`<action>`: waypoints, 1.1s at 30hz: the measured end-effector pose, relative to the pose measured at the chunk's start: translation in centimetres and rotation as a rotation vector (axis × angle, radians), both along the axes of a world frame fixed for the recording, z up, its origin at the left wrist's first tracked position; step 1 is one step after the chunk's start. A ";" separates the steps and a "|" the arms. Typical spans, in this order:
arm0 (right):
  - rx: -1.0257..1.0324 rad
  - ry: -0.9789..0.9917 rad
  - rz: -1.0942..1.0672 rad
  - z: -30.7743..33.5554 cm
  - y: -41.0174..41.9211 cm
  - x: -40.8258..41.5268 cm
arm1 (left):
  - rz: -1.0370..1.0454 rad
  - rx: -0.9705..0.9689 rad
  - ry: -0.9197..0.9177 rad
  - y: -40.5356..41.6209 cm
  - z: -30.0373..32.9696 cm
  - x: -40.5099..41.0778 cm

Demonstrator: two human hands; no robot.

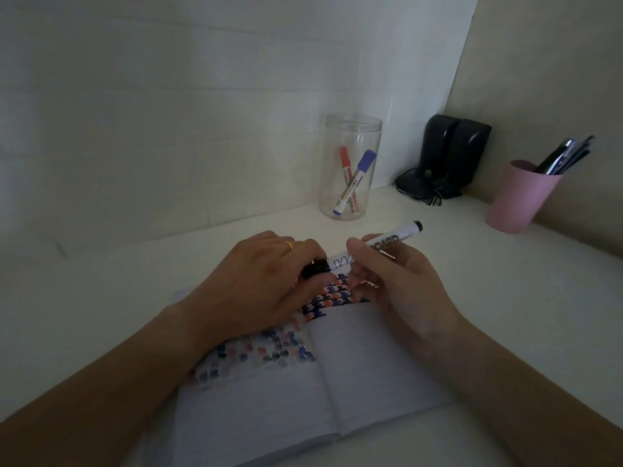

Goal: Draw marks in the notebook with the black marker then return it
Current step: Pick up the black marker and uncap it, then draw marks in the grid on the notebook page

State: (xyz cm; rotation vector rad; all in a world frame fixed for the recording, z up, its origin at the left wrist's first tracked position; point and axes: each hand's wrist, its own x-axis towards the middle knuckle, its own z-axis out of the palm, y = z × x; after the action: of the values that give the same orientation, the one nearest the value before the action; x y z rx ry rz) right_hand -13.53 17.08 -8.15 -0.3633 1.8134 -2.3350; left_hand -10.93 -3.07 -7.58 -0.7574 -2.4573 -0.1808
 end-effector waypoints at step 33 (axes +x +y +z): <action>-0.110 0.005 -0.149 3.0 3.2 -0.4 | -0.077 0.172 -0.320 -1.8 -0.4 -0.6</action>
State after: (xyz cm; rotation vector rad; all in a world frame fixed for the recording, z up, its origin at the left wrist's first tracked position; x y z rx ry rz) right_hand -13.91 20.29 -5.15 -0.2564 1.7756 -2.5433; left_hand -11.51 -4.83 -7.98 -0.7983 -2.6660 -0.5751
